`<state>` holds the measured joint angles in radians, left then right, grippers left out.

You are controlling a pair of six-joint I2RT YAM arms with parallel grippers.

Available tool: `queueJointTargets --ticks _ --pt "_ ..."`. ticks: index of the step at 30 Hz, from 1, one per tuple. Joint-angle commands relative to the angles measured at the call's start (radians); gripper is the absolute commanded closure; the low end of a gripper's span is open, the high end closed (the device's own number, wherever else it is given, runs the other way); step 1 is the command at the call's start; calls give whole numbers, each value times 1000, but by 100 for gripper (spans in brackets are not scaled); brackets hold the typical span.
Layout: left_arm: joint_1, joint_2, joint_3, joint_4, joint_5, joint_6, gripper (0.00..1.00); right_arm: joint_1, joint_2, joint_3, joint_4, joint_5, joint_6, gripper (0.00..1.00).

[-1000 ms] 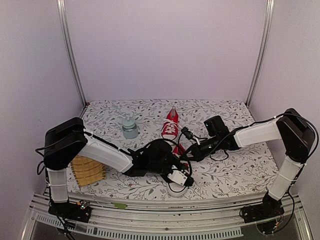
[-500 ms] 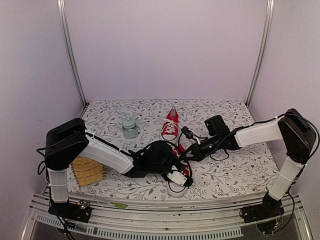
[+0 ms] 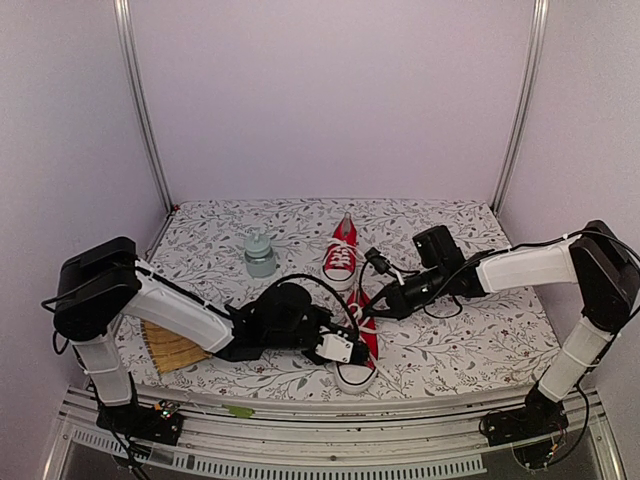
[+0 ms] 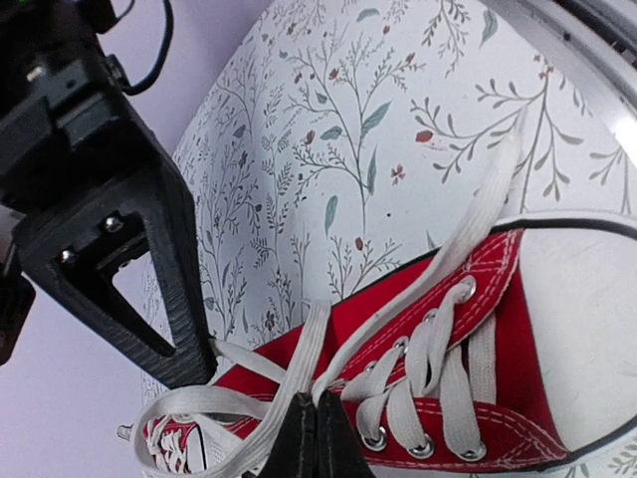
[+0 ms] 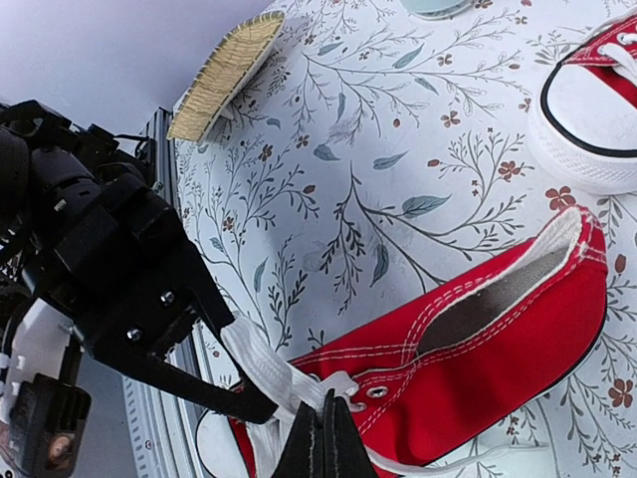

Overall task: Tie the shoes
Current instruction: Cross the half-tied shoelace with the shoelace loop.

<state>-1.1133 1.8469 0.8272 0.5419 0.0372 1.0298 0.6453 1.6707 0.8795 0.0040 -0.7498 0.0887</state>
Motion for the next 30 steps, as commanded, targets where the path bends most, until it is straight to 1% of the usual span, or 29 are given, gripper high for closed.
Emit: queueJointTargets --ticks 1,4,9,15,20,21,23,25,27,30 --pt "30 -42 -30 41 95 -145 100 -6 -25 -9 -15 9 -11 99" --pt "42 -54 -41 45 123 -168 100 -6 -26 -12 -18 13 -10 99" --pt "81 -65 -22 15 204 -257 100 -6 -31 -11 -19 -3 -12 99" --pt "86 -24 24 -10 161 -306 100 -6 -32 -8 -9 -80 -5 97" --pt "85 13 59 -23 115 -327 100 -6 -30 -14 -15 -154 -8 89" --pt "85 21 66 -25 109 -327 100 -6 -26 -12 -20 -160 -13 85" --pt "86 33 74 -35 105 -320 100 -6 -22 0 -47 -131 -20 74" --pt "84 41 74 -44 100 -312 100 -8 -22 18 -84 -98 -43 70" --pt "86 38 67 -46 97 -306 100 -14 -29 37 -112 -94 -59 67" --pt "87 39 63 -51 90 -300 100 -26 -49 59 -144 -78 -79 65"
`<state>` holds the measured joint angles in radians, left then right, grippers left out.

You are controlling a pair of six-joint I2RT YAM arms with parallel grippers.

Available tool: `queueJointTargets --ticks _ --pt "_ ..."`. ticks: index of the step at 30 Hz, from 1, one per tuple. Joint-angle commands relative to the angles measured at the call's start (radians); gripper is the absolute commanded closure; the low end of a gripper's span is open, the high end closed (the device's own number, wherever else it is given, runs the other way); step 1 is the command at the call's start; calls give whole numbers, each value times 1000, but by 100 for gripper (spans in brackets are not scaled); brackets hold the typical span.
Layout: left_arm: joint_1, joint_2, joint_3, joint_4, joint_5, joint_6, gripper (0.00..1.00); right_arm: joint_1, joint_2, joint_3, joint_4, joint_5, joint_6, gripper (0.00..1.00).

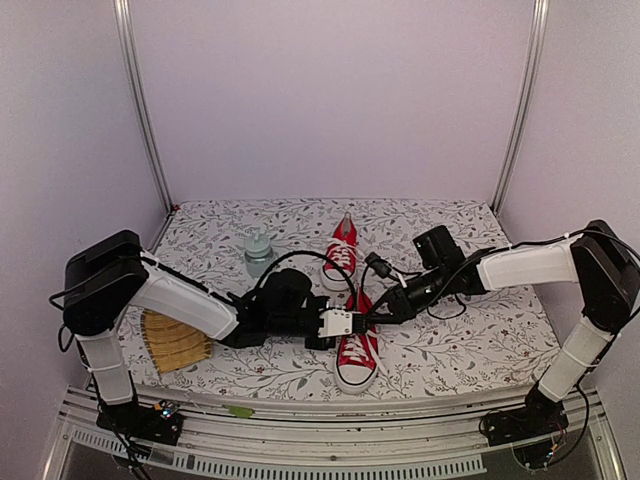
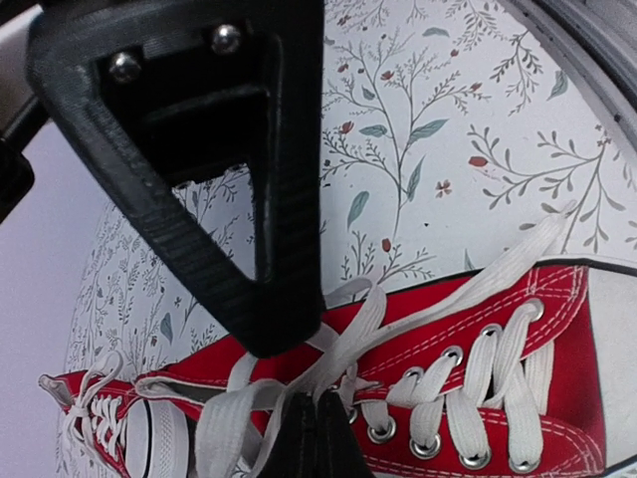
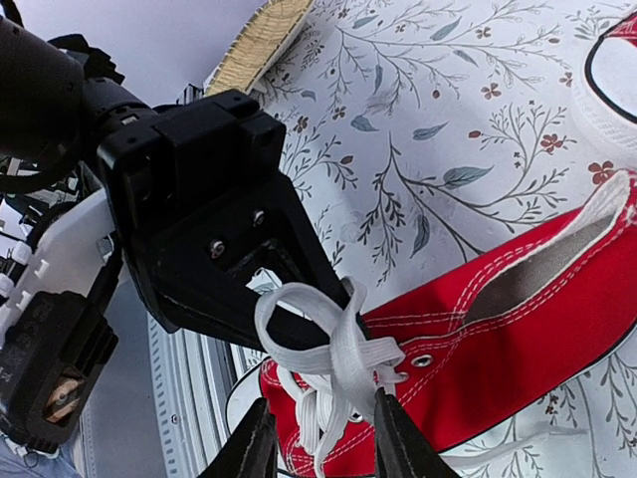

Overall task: Tie the shoes
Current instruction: Cross the half-tied shoelace with the shoelace loop.

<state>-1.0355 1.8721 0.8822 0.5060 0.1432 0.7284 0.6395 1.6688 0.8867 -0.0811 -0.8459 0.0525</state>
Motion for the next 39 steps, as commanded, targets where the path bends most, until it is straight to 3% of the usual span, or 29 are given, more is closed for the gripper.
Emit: queueJointTargets --ticks 1,5,13,23,34,39 --pt "8 17 9 -15 -19 2 100 -27 -54 57 -65 26 -45 65" --pt "9 24 11 1 -24 0 100 -66 -53 66 -61 71 -73 67" --pt "9 26 10 11 -17 3 100 -69 143 167 -99 96 -124 88" --pt "10 -14 -18 52 34 3 100 -69 208 163 -80 -149 -167 89" --pt "13 0 4 48 46 -11 100 -65 202 142 -111 -248 -213 90" --pt "15 7 13 52 40 -20 100 -45 206 139 -136 -216 -228 90"
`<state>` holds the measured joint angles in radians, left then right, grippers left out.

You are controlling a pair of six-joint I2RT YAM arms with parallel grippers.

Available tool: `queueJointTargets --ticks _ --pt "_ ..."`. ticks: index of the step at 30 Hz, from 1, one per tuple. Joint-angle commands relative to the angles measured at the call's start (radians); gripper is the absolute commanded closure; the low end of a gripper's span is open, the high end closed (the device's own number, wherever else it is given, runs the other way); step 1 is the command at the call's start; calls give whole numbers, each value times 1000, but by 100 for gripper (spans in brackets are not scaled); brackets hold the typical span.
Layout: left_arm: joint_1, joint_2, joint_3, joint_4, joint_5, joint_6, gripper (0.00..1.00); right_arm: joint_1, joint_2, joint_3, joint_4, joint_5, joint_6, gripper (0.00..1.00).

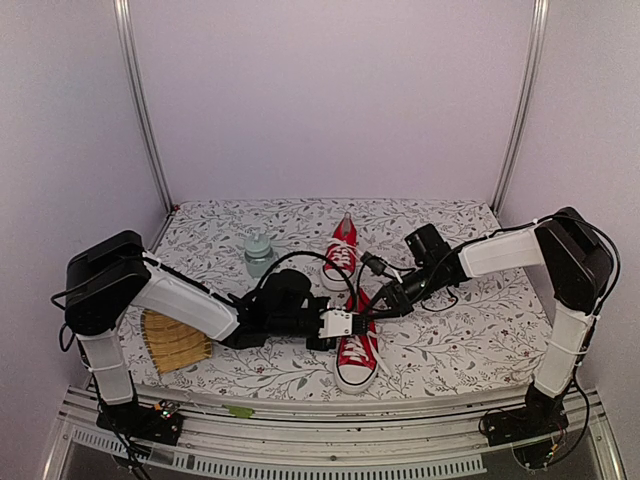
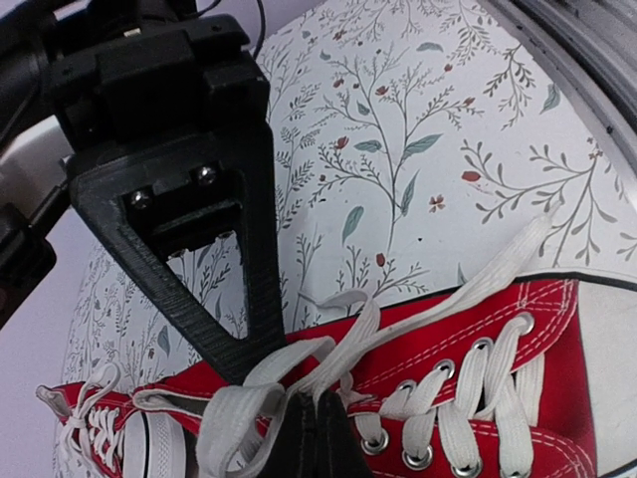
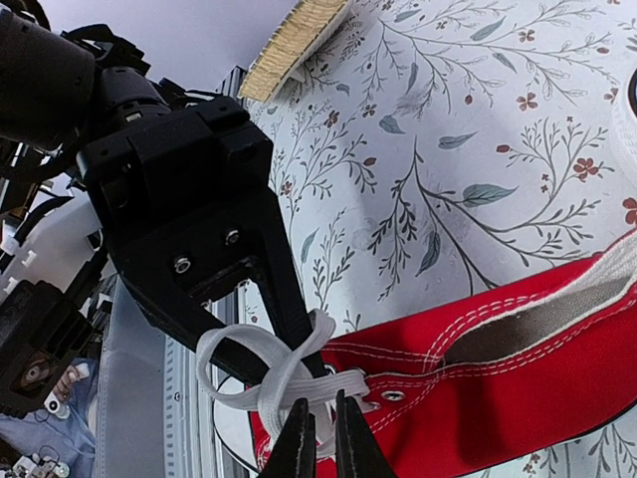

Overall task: Tie the shoes
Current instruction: Cross the half-tied shoelace with the shoelace loop.

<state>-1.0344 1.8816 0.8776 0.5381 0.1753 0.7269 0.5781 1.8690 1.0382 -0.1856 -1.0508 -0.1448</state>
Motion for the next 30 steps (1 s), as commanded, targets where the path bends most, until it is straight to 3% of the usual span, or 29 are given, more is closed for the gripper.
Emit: queueJointTargets --ticks 1,16,28,30 --pt "15 -1 20 20 7 -20 100 17 8 -12 -37 -7 -33 91" --pt "16 25 31 32 -13 -15 100 58 14 14 -90 -12 -100 88" --pt "16 34 37 38 -20 -2 100 68 3 8 -57 -25 -79 82" --pt "16 36 39 40 -20 1 100 69 5 9 -55 -27 -74 77"
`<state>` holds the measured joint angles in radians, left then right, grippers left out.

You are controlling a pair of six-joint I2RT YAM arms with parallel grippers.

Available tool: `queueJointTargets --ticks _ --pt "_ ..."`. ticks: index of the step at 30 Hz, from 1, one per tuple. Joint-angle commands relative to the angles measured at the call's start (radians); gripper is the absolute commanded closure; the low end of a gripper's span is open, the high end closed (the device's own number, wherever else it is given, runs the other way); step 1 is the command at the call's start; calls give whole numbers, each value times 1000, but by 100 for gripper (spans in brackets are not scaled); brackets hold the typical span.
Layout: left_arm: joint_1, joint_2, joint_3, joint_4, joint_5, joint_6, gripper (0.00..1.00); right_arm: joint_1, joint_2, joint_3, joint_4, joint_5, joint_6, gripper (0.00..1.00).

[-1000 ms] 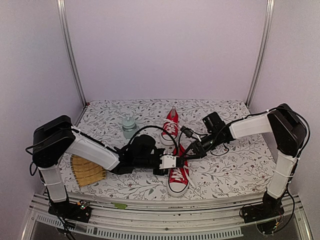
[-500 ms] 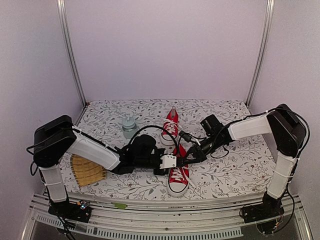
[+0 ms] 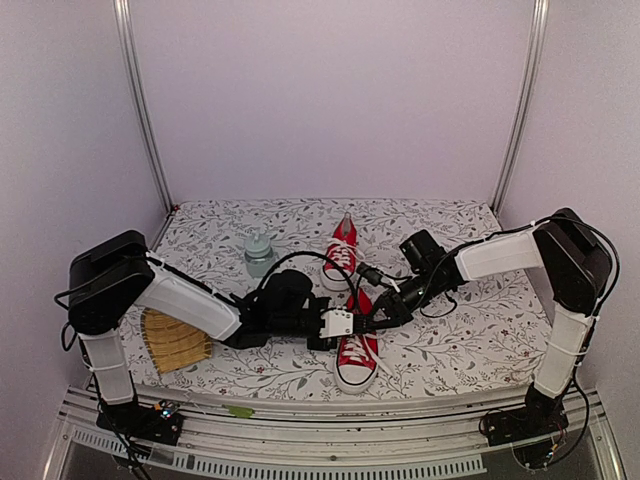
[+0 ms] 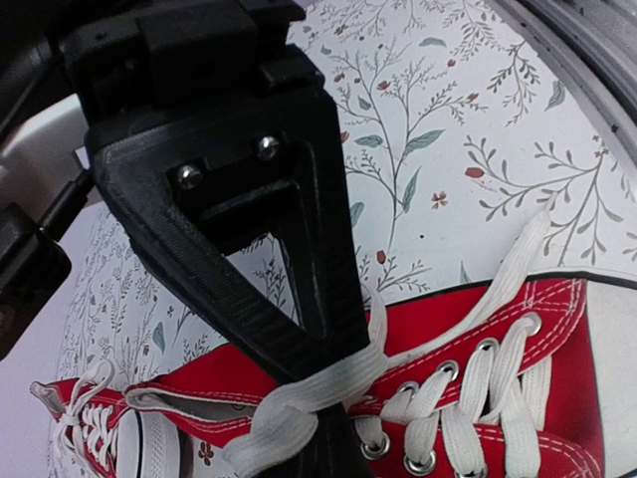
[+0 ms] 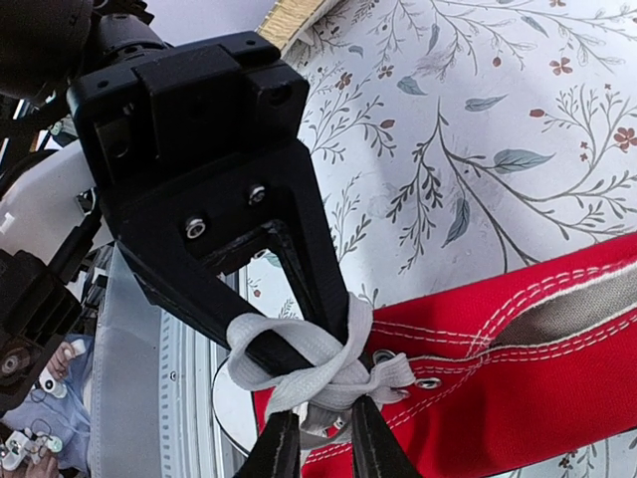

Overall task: Tie the shoes
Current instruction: Cross the half-tied shoelace with the shoelace loop.

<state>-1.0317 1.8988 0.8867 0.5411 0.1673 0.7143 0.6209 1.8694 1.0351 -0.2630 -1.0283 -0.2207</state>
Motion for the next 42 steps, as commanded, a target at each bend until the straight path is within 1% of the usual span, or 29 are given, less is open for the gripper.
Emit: queueJointTargets --ticks 1,6,9,11,15,16,22,28,29,31,35,40,42 --pt "14 21 31 37 -13 16 100 28 4 14 26 -53 3 76" --pt "14 27 38 50 -17 10 100 43 14 22 41 -18 21 73" --pt "13 29 40 59 -17 1 100 48 29 29 36 15 24 75" --pt "13 28 38 67 -14 -5 100 49 30 28 46 34 33 79" --pt "13 27 33 72 -11 -10 100 48 16 33 55 71 52 97" --pt "14 23 29 72 -11 -10 100 48 5 30 55 85 54 98" --pt "19 1 -3 71 -15 -4 100 27 -55 23 30 122 54 99" --pt "19 -9 -9 72 -26 -16 100 24 -73 20 10 137 43 99" --pt "20 -14 -12 73 -26 -18 99 24 -73 22 8 136 43 99" --pt "20 -35 -25 75 -17 -18 93 25 -70 24 -4 143 43 99" --pt "20 -95 -77 72 35 -18 85 24 -62 34 -28 154 31 99" --pt "24 -206 -118 -31 143 -5 77 25 -57 45 -37 153 25 98" --pt "34 -232 -120 -69 165 -11 71 25 -51 51 -44 156 24 97"
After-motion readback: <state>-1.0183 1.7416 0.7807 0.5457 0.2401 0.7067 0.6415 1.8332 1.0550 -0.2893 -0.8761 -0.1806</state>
